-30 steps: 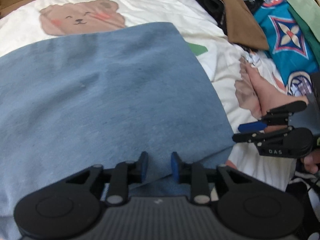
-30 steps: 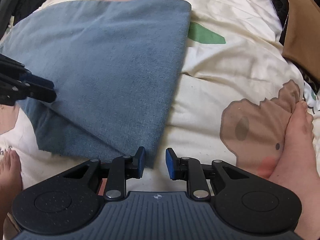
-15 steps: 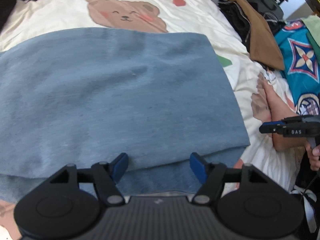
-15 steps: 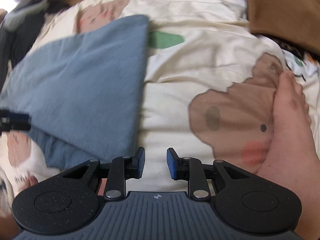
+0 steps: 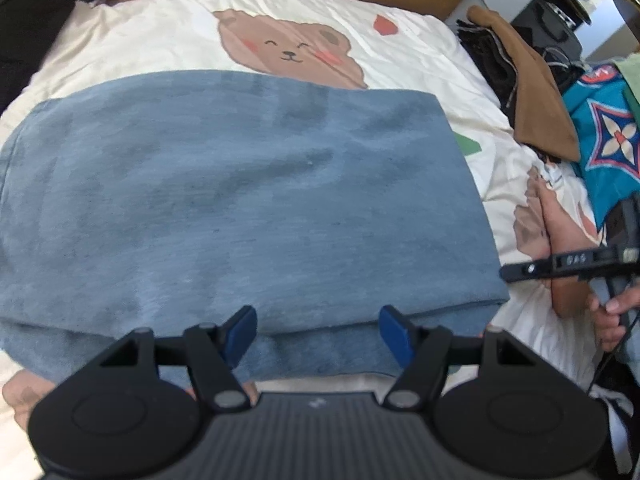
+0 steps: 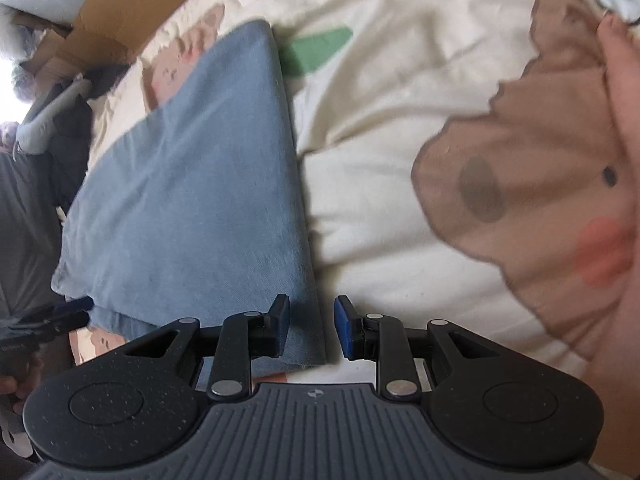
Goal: Fold clothes
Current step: 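Grasp the jeans edge with the right gripper while the left gripper pinches the jeans, then lift the jeans edge with the right gripper while the left gripper holds the jeans down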
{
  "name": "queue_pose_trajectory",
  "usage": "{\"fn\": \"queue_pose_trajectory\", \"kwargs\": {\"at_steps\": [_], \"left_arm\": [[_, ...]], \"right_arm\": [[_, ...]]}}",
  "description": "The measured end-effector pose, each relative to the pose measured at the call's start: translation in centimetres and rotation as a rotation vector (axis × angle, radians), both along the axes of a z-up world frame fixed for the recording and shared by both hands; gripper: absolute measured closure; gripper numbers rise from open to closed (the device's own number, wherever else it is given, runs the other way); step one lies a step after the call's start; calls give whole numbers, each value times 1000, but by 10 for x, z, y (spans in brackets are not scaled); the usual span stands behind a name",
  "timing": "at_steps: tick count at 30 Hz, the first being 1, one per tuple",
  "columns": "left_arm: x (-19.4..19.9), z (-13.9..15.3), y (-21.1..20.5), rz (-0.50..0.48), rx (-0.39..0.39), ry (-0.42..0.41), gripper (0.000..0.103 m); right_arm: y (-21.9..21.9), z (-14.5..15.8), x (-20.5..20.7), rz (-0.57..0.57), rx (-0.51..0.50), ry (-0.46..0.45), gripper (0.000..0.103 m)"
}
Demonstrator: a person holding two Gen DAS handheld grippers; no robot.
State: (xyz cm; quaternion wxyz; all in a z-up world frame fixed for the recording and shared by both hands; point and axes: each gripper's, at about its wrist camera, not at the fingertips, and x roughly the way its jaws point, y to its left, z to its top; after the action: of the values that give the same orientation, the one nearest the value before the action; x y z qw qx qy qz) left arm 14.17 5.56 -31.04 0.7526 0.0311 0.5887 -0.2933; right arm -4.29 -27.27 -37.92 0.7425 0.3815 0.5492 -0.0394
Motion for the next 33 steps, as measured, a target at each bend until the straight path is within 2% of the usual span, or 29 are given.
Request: {"fn": "queue_pose_trajectory", "kwargs": {"at_steps": [1, 4, 6, 8, 11, 14, 16, 21, 29, 33], "left_arm": [[1, 2, -1, 3, 12, -4, 40], [4, 7, -1, 13, 7, -18, 41], [7, 8, -1, 20, 1, -14, 47], [11, 6, -2, 21, 11, -16, 66], [17, -2, -5, 33, 19, -8, 86], [21, -11, -8, 62, 33, -6, 89], [22, -19, -8, 79, 29, 13, 90], [18, -35, -11, 78, 75, 33, 92], [14, -46, -9, 89, 81, 34, 93], [11, -45, -12, 59, 101, 12, 93]], "right_arm": [[1, -3, 1, 2, 9, 0, 64], [3, -9, 6, -7, 51, -19, 64], [4, -13, 8, -14, 81, -25, 66], [2, -13, 8, -24, 116, -27, 66], [-2, -14, 7, -42, 169, -33, 69], [-7, -15, 6, -61, 214, -39, 69], [-7, -20, 7, -68, 207, -36, 69], [-3, -31, 11, -66, 195, -49, 67], [-17, -28, 3, -106, 347, -83, 67], [-16, -29, 7, -108, 354, -95, 67]]}}
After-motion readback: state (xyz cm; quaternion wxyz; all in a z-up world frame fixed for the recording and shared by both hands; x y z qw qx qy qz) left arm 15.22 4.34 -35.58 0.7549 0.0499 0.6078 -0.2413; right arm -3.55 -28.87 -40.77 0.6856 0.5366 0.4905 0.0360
